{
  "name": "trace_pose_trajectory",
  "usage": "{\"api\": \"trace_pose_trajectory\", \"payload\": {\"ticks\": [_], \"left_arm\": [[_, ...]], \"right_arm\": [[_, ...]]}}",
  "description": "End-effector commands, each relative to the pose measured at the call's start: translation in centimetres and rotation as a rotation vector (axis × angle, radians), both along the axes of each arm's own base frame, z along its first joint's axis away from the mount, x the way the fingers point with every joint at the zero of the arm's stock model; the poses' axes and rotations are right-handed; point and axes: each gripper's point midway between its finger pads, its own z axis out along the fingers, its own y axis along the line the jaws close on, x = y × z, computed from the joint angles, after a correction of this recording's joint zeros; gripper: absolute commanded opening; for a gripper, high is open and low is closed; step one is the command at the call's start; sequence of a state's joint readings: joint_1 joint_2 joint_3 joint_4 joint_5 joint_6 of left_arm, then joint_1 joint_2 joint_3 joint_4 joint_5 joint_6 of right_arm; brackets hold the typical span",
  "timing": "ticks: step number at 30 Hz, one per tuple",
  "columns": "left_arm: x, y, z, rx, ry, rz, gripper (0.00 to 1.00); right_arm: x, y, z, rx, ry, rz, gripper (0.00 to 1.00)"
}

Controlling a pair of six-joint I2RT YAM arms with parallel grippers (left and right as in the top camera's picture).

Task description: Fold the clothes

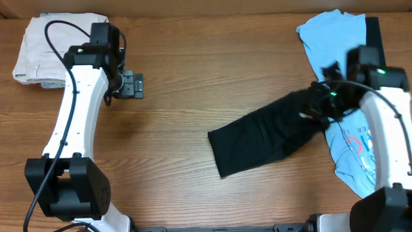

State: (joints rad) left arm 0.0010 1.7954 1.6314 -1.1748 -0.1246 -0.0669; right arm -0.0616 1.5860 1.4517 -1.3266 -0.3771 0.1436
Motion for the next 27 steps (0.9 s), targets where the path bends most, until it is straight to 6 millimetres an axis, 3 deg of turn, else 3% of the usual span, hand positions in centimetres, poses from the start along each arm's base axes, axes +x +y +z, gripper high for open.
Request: {"api": "trace_pose_trajectory", "payload": {"ticks": [1, 6, 11, 12, 15, 21, 23, 24, 27], "left_arm": [[0.5, 0.6, 0.5, 0.019, -0.014, -0.009, 1.00], [0.7, 0.6, 0.5, 0.019, -0.021, -0.009, 1.00], [0.6, 0.6, 0.5, 0.019, -0.021, -0.009, 1.00], [0.6, 0.6, 0.5, 0.019, -0.021, -0.009, 1.00], [0.7, 0.6, 0.6, 0.019, -0.025, -0.009, 1.00], [1.1, 0.6, 0.6, 0.018, -0.039, -0.008, 1.00], [1.1, 0.6, 0.6, 0.018, -0.039, -0.009, 1.00], [1.1, 0.6, 0.6, 0.018, -0.039, -0.009, 1.00], [1.1, 0.6, 0.6, 0.018, -0.039, -0.008, 1.00]], "right_arm": [[-0.4, 4.4, 0.8, -0.047, -0.013, 0.094, 0.04], [-2.4, 9.6, -1.1, -0.153, 0.036, 0.205, 0.04], [-5.3, 13.3, -4.9, -0.243, 0.124, 0.306, 0.04], [-6.7, 14.6, -6.3, -0.244, 0.169, 0.351, 0.04], [-8.9, 16.8, -8.2, -0.238, 0.215, 0.437, 0.04], [-10.9, 21.1, -8.7, -0.183, 0.172, 0.559, 0.04], [-11.3, 22.0, -8.6, -0.170, 0.159, 0.580, 0.19], [-11.3, 22.0, -8.6, -0.170, 0.158, 0.583, 0.35], [-11.1, 22.1, -8.3, -0.166, 0.153, 0.579, 0.47]]}}
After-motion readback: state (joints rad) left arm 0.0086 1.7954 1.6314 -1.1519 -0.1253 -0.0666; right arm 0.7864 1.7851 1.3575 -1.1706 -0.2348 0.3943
